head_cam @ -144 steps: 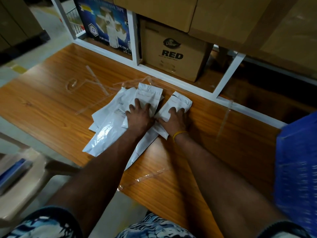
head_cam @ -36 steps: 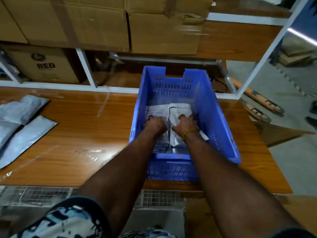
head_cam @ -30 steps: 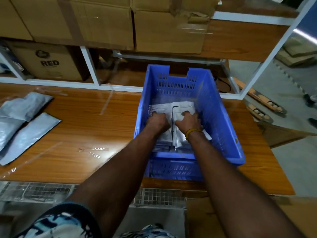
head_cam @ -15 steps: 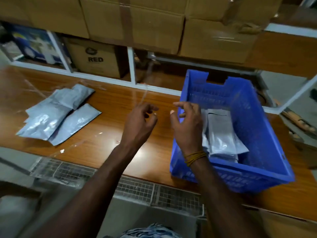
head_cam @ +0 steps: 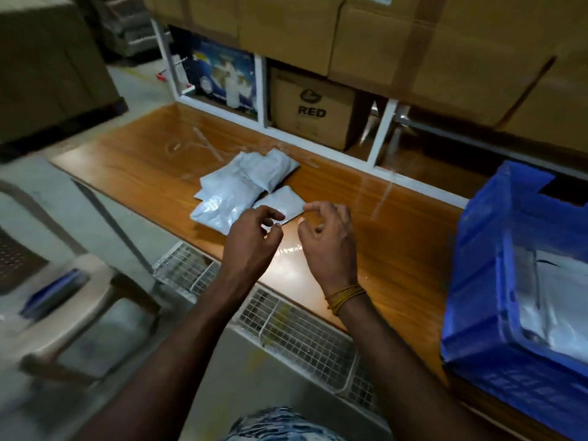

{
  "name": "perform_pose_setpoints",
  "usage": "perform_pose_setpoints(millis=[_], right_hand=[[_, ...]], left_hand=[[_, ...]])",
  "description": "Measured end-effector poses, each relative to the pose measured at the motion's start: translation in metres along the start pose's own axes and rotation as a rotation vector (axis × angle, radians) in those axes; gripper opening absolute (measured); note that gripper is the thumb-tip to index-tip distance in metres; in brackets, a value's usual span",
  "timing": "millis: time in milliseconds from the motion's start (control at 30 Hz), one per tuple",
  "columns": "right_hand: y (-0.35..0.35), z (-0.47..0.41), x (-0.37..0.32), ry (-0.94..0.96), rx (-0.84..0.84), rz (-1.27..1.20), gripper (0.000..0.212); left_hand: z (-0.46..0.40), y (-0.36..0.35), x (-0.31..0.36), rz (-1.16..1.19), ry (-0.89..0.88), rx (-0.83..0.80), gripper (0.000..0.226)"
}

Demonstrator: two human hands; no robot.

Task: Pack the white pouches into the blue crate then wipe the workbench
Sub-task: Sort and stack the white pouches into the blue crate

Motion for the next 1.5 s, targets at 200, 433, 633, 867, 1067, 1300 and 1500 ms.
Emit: perform_pose_setpoints(millis=[200,433,633,867,1067,1300,1500], right_hand=[[-0.063,-0.004,-0.025,0.006,-0.052,0.003,0.022],[-0.110,-0.034,-0.012,-0.073,-0.094,0.029,0.024],[-0.169,-0.086,0.024,-0.146,-0.144,0.056,0.025],[-0.239,-0.163,0.078,-0.236,-0.195,0.224,0.031],[-0.285,-0.219,0.118,-0.369,-0.228,0.355,0.052],[-0.323,-0.244,0.146,-0.569,-0.334,0.377,0.085],[-0.318,-0.248,0.153,-0.527,-0.284,0.405,0.068]], left_hand=[[-0.021,0.034,-0.052,-0.019,0.038,0.014,0.021],[-0.063,0.035,-0.078,-0.050,0.062,0.000,0.024],[-0.121,0.000,-0.110,-0.189,0.052,-0.103,0.034],[-0.186,-0.040,-0.152,-0.583,0.048,-0.181,0.042],[-0.209,-0.063,-0.183,-0.731,0.068,-0.272,0.053],[-0.206,-0.078,-0.196,-0.745,0.128,-0.314,0.073],[-0.214,-0.071,-0.194,-0.748,0.103,-0.264,0.060]])
Point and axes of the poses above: each hand's wrist, its own z-axis away from the middle knuckle, its own y-axis out of the back of the hand, x = y × z, the point moved 10 cm from there along -z, towards the middle knuckle
